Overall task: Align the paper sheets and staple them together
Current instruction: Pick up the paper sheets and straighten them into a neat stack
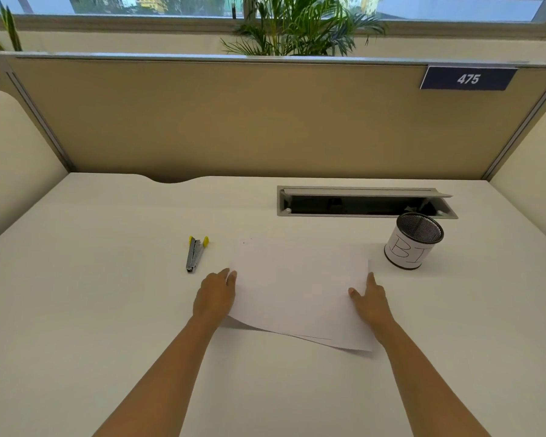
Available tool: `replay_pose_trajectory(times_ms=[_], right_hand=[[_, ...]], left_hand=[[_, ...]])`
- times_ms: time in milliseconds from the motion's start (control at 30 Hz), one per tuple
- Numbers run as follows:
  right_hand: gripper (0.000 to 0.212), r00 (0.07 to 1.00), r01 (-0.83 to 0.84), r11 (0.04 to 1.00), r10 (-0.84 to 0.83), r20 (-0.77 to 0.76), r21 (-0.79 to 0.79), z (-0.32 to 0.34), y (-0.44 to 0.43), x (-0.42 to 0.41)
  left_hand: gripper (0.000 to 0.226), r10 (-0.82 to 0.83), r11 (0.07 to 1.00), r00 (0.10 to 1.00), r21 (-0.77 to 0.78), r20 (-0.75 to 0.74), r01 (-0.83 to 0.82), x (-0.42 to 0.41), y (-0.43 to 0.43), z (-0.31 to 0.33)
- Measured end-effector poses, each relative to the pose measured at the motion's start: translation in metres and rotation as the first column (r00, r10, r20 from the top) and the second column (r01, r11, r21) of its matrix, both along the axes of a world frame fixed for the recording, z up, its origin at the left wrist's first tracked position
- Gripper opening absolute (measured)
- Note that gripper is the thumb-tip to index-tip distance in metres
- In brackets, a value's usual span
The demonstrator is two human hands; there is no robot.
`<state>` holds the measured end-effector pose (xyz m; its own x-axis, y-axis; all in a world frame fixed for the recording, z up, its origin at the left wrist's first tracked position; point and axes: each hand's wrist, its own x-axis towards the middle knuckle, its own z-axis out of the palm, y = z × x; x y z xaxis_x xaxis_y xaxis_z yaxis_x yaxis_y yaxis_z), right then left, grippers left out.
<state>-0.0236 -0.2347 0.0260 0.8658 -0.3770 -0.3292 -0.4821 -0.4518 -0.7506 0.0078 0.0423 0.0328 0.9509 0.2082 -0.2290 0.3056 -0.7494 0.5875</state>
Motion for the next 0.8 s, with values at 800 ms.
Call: replay_pose_trajectory(times_ms=[800], right_hand=[[0.029,0.829,-0.161,0.892,-0.110,0.548,0.423,0.073,-0.018,-0.002]], left_hand=[[0.045,0.213,0.729,0.903,-0.676,0.372,0.107,-0.003,-0.013,0.062]])
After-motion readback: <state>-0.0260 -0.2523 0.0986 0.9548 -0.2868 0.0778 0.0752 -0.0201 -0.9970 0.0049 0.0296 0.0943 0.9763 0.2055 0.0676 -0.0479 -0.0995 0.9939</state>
